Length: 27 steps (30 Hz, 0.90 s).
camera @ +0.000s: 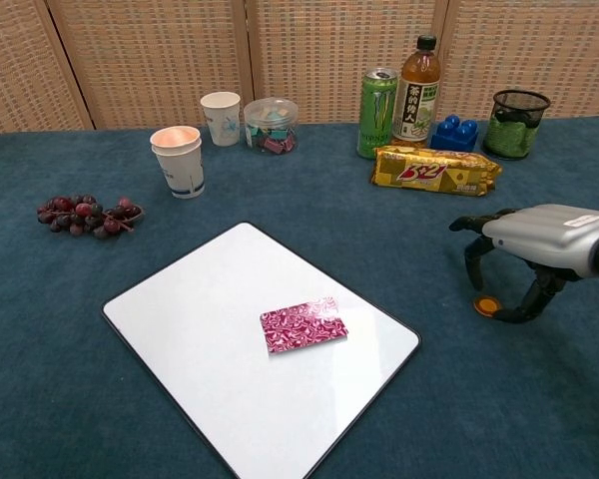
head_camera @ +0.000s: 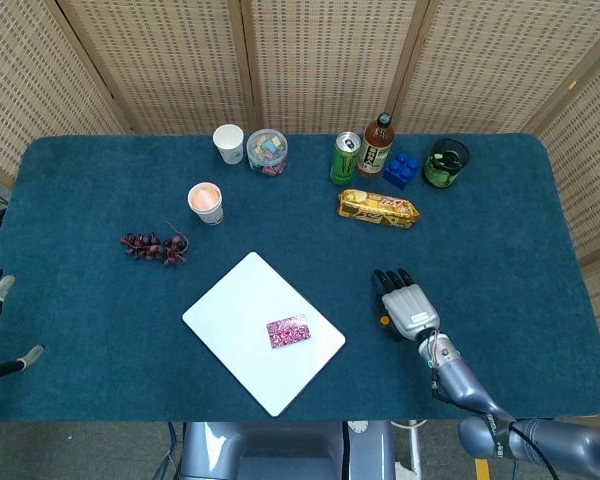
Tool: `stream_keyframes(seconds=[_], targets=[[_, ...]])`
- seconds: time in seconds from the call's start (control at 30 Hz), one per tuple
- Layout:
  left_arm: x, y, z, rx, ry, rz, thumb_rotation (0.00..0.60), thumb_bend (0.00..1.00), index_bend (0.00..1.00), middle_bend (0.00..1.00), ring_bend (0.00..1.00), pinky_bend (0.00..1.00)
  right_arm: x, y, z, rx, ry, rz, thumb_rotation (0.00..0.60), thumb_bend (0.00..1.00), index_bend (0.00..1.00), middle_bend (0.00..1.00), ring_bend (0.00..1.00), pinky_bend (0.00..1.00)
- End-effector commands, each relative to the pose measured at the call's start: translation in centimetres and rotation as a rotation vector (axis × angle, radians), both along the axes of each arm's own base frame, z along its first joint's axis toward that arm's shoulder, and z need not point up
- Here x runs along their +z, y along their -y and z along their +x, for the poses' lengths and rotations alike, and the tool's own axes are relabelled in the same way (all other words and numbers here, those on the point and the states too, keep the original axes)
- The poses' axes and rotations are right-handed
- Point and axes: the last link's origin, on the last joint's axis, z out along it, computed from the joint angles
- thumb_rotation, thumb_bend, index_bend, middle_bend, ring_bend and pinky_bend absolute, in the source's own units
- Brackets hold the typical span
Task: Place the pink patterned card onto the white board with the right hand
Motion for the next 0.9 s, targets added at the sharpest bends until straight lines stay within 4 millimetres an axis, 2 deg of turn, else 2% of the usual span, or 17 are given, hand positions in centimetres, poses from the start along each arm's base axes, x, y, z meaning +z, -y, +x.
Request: stream_keyframes(seconds=[0.03,0.8,0.9], targets=[[0.0,0.0,0.0,0.0,-0.001,-0.002,0.6,0.0,0.0,0.0,0.0,0.0,-0.1,0.1,-0.2,-0.004,-0.002,-0.004,0.6,0.34,0.43,0.0,0.0,0.0],[-0.1,0.0,0.0,0.001,-0.004,-0.002,0.6,0.0,0.0,0.0,0.0,0.0,-1.1,-0.2,-0.3,-0.013,0.004,0.014,0.6,0.34,0.43,0.0,0.0,0.0],[-0.1,0.0,-0.1,0.003,-0.003,-0.002,0.6,0.0,0.0,0.0,0.0,0.0,-1.2,-0.2,-0.4,-0.014,0.0,0.014,0.6,0.34,0.5,0.0,0.0,0.0]])
